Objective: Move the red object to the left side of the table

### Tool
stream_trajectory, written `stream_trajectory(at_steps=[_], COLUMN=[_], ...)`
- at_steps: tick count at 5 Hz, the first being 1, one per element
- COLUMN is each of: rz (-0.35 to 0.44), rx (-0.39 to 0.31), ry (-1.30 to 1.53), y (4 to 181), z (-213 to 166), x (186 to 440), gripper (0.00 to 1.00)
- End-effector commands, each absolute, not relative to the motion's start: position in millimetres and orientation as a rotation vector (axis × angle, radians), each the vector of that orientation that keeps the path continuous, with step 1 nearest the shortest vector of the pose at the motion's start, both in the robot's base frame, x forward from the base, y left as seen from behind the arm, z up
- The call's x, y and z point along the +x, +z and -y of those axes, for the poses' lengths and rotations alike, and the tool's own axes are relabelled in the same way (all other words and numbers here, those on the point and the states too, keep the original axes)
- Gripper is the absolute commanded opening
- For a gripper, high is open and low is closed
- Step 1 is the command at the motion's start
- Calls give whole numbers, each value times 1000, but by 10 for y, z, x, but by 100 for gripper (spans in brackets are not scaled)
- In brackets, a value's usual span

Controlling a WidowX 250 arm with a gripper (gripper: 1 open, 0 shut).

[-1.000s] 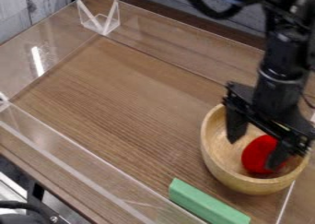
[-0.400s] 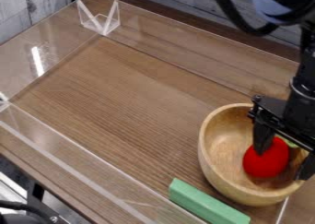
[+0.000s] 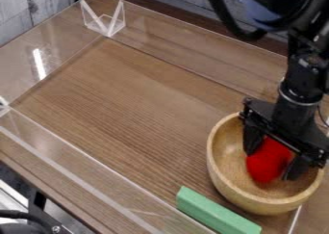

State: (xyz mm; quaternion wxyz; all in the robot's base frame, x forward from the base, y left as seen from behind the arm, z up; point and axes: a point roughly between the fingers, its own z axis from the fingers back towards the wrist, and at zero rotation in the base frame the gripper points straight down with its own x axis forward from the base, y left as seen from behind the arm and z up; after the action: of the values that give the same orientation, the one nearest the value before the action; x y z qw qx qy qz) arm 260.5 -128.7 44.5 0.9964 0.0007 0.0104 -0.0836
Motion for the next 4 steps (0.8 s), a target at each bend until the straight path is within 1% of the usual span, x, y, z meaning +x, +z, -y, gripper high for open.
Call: stream_trajectory(at_steps=[1,2,3,4], rz=[34,48,78,101], rx=[-1,4,2,2], ry=[-170,-144,-125,-130], y=[488,466,515,465], z=[1217,1067,961,1036], x=[2707,2794,2876,2896], gripper=[100,100,100,100])
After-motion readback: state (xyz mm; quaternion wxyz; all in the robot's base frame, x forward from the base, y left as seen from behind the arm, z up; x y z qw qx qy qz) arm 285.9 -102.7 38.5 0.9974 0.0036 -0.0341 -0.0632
